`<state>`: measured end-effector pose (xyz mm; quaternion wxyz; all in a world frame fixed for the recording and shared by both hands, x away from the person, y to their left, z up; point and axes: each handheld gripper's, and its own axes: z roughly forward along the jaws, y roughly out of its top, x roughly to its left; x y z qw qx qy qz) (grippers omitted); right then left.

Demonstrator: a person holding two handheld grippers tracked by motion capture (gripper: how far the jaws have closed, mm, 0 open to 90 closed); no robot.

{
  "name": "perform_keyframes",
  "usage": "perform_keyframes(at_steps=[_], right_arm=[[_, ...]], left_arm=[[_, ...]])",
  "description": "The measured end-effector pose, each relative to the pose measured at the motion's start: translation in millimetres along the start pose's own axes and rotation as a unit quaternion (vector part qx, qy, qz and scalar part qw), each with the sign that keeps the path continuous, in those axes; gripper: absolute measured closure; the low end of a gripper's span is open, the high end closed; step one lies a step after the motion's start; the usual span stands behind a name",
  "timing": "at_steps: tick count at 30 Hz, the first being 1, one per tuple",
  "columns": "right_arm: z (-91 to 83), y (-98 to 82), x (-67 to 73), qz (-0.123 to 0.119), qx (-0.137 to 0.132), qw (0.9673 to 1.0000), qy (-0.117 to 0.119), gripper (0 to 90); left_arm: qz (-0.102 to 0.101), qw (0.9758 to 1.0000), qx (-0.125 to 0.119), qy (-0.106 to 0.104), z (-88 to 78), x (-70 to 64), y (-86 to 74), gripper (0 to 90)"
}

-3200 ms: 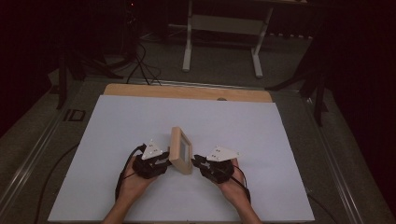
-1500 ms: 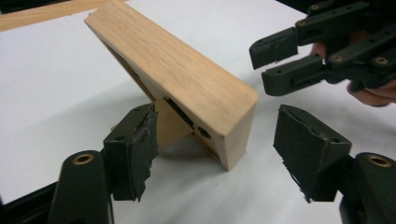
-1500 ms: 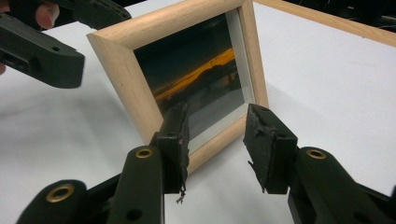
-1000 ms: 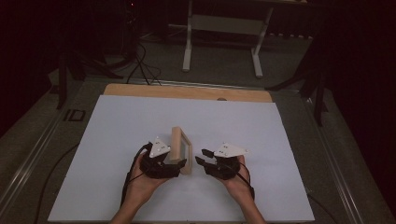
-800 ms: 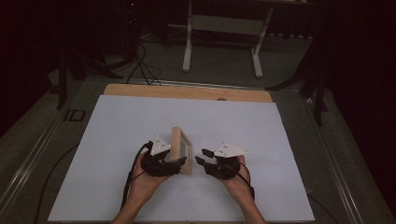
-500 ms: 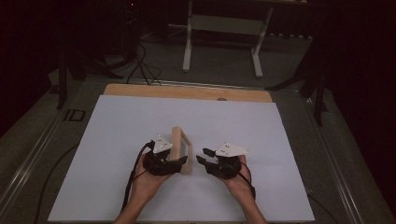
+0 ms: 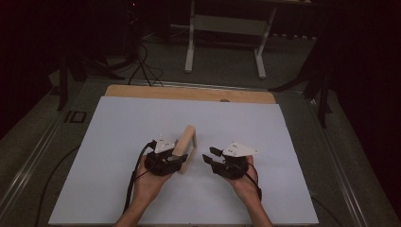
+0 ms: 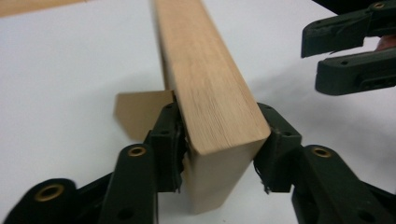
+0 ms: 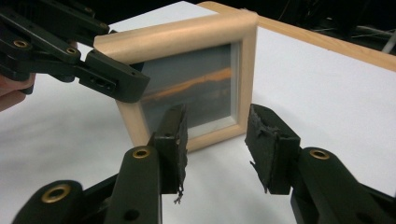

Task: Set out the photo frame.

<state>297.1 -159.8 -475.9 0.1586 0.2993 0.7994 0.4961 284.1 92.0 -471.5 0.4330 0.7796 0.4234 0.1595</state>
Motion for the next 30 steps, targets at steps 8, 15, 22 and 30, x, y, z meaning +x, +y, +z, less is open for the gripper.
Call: perform_keyframes(at_steps=[8,15,22,30], right_arm=[[-4.7,5.4,-2.2,-0.008,-0.006,0.9999,-0.013,55.8],[-9.4,7.8,-5.9,-0.002,-0.017,0.9996,-0.023,55.9],[-14.9,15.2,-8.6,-0.001,-0.030,0.9991,-0.030,56.1],[-19.9,30.3,-13.1,-0.007,-0.051,0.9979,-0.041,59.2]], left_arm=[[0.007,0.9998,-0.014,0.011,-0.9,1.7,0.2,60.2],[0.026,0.9994,-0.017,0.012,0.6,-2.0,-0.9,60.3],[0.043,0.9989,-0.018,0.007,3.6,-6.0,-2.2,60.4],[0.064,0.9976,-0.021,-0.016,8.4,-13.9,-3.2,60.5]])
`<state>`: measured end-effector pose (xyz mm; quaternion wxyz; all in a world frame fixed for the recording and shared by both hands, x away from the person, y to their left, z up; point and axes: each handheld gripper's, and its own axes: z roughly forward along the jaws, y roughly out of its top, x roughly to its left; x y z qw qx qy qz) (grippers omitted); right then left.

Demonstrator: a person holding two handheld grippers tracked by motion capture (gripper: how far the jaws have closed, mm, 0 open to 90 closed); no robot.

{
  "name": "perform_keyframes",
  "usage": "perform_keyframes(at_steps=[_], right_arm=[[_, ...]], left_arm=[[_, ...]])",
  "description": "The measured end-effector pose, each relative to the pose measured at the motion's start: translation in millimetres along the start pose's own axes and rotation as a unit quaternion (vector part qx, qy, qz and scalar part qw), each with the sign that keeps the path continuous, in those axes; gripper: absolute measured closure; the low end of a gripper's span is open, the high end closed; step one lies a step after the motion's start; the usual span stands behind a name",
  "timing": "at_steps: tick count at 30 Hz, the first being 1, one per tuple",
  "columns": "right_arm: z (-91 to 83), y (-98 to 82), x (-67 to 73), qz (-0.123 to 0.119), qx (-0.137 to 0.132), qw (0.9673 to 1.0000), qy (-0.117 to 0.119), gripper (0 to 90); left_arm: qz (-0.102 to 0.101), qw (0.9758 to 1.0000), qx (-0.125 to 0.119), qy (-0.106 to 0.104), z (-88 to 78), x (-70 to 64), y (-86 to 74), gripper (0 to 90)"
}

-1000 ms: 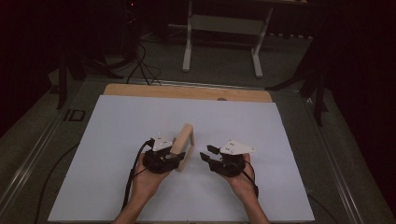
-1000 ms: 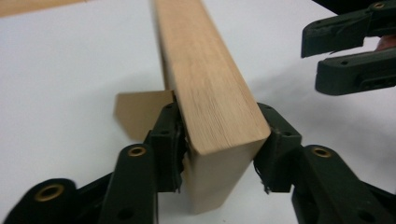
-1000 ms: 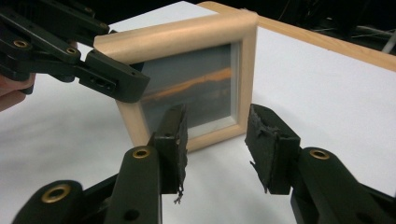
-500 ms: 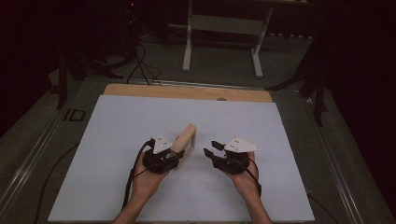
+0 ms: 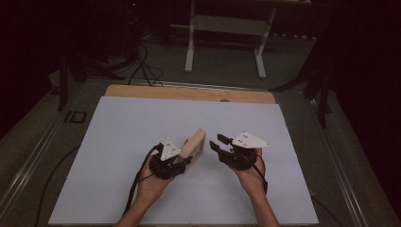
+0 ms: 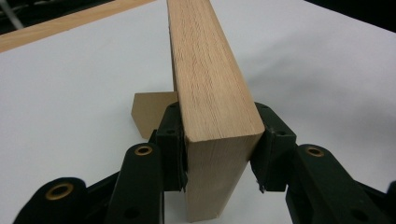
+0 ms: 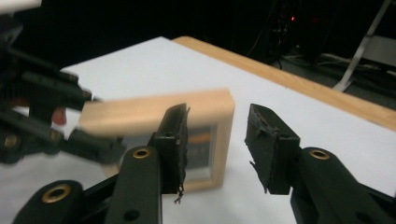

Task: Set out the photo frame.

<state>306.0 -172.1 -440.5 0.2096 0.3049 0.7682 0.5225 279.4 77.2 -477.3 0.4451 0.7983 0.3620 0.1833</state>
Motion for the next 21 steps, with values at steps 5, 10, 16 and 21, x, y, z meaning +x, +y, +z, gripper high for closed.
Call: perform_keyframes(at_steps=[5,10,16,21], right_arm=[[5.9,4.6,-2.6,0.003,-0.004,0.9999,-0.011,64.9],[12.1,10.4,-6.2,0.010,-0.009,0.9997,-0.019,73.0],[19.4,15.9,-9.1,0.003,-0.005,0.9997,-0.025,86.0],[28.2,18.0,-9.0,-0.010,0.006,0.9996,-0.027,89.8]], left_arm=[[0.010,0.9999,0.001,-0.008,0.7,-2.7,0.4,60.5],[0.016,0.9997,-0.001,-0.017,1.1,-4.3,0.1,60.5],[0.030,0.9992,0.001,-0.026,1.4,-7.7,0.6,60.5],[0.033,0.9990,-0.001,-0.030,1.8,-9.1,0.5,60.5]])
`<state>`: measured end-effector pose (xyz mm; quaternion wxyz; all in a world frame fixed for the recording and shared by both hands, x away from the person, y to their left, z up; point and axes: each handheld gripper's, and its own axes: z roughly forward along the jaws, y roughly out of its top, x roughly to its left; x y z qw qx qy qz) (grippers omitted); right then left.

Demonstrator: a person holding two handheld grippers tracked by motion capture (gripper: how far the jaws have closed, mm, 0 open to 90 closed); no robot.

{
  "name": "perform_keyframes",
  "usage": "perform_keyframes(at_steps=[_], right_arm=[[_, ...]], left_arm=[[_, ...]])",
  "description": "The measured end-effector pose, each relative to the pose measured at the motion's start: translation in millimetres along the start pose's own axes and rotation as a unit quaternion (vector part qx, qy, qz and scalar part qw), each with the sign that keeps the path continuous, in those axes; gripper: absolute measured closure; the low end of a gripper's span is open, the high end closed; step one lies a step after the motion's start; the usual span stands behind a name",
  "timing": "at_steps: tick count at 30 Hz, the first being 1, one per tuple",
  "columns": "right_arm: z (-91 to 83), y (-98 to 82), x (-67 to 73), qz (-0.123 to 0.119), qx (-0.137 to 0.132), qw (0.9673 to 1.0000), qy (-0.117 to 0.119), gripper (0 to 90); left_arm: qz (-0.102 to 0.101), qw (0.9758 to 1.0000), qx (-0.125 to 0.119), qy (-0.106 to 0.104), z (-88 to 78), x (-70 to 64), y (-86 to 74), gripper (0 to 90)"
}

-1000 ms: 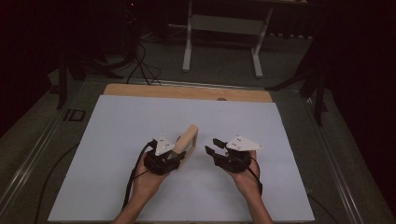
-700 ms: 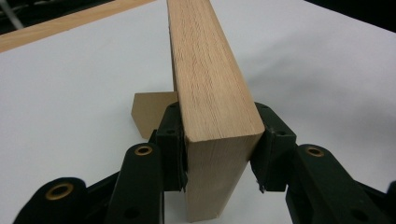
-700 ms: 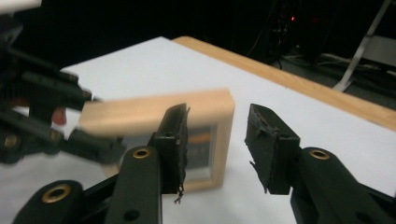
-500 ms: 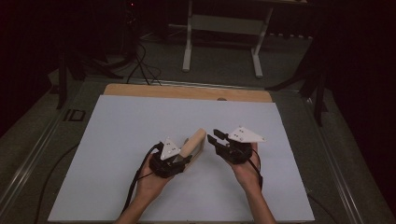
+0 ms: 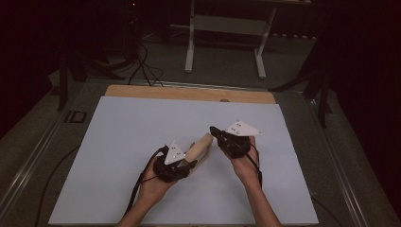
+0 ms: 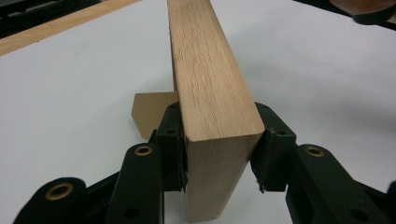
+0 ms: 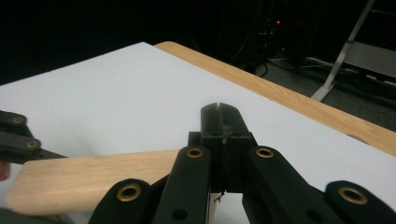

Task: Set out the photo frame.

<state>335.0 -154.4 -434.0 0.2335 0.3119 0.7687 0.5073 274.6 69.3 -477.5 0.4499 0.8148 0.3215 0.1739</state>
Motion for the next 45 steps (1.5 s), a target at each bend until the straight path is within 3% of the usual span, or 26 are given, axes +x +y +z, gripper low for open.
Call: perform_keyframes(at_steps=[8,19,33,45], right_arm=[[17.6,1.7,0.2,0.000,0.016,0.9999,0.006,89.8],[36.2,-0.2,-0.2,-0.001,0.050,0.9987,0.011,89.8],[37.0,-1.5,-1.4,-0.005,0.066,0.9978,0.009,89.9],[33.2,-2.5,-3.1,-0.001,0.071,0.9974,0.005,89.9]], left_arm=[[0.011,0.9999,0.001,-0.004,-0.5,-1.7,-0.3,60.4],[0.010,0.9999,0.000,-0.009,-0.8,0.0,-0.6,60.4],[0.009,0.9999,0.003,-0.009,-0.9,0.6,-0.6,60.1],[-0.008,0.9999,0.006,0.007,-3.2,7.8,-1.7,58.1]])
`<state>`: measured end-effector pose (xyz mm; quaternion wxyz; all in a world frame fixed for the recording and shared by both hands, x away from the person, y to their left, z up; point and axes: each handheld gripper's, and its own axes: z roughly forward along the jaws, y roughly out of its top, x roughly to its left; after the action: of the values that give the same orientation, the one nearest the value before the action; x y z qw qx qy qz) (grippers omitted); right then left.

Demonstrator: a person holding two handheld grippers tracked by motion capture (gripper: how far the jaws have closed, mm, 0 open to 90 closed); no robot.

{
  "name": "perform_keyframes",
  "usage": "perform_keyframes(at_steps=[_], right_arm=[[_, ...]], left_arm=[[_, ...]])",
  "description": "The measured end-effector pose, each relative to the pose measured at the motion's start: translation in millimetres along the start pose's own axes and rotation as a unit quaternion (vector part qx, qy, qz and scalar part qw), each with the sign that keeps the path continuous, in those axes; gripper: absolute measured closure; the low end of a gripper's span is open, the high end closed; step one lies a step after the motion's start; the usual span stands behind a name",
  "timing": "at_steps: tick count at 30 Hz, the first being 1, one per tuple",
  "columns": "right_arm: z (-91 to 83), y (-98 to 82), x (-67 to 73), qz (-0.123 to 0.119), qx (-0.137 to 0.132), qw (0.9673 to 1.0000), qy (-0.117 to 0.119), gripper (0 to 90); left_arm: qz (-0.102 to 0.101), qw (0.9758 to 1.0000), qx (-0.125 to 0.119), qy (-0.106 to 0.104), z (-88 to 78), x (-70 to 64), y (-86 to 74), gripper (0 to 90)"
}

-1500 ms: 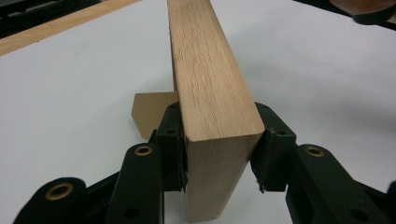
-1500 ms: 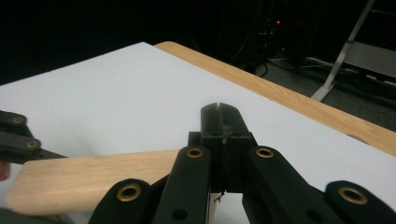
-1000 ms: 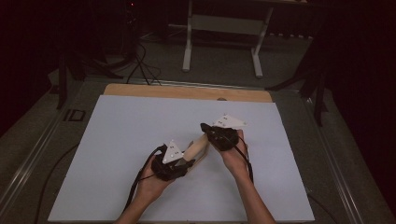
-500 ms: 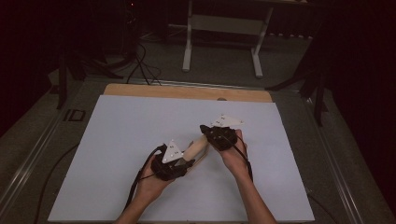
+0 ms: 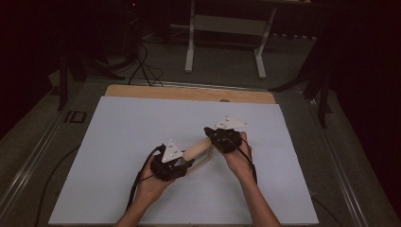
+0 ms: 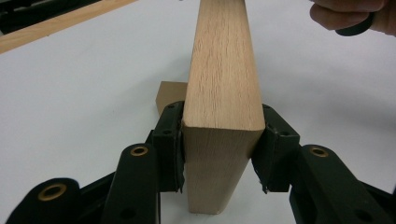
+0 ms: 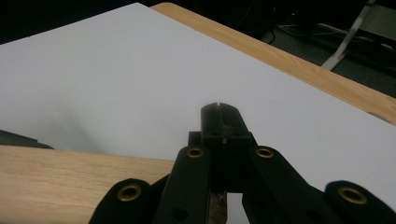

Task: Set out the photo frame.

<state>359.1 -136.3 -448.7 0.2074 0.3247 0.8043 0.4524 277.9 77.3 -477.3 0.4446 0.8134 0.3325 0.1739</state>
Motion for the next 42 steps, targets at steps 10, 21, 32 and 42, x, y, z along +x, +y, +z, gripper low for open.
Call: perform_keyframes(at_steps=[10,21,32,42], right_arm=[[-6.1,-1.3,2.1,-0.003,0.005,1.0000,0.001,89.9],[-13.2,-5.5,1.4,0.001,0.003,1.0000,0.002,89.9],[-22.2,-10.7,1.9,0.004,0.000,1.0000,0.005,89.9],[-26.2,-12.2,4.4,0.001,-0.004,1.0000,0.003,89.1]], left_arm=[[0.000,1.0000,0.001,0.006,-0.4,2.8,-0.3,57.9],[-0.010,0.9998,-0.001,0.017,-0.5,7.6,-1.4,55.7],[-0.015,0.9996,-0.002,0.022,1.4,10.8,-1.8,54.2],[-0.018,0.9997,-0.001,0.017,1.8,13.3,-2.1,53.1]])
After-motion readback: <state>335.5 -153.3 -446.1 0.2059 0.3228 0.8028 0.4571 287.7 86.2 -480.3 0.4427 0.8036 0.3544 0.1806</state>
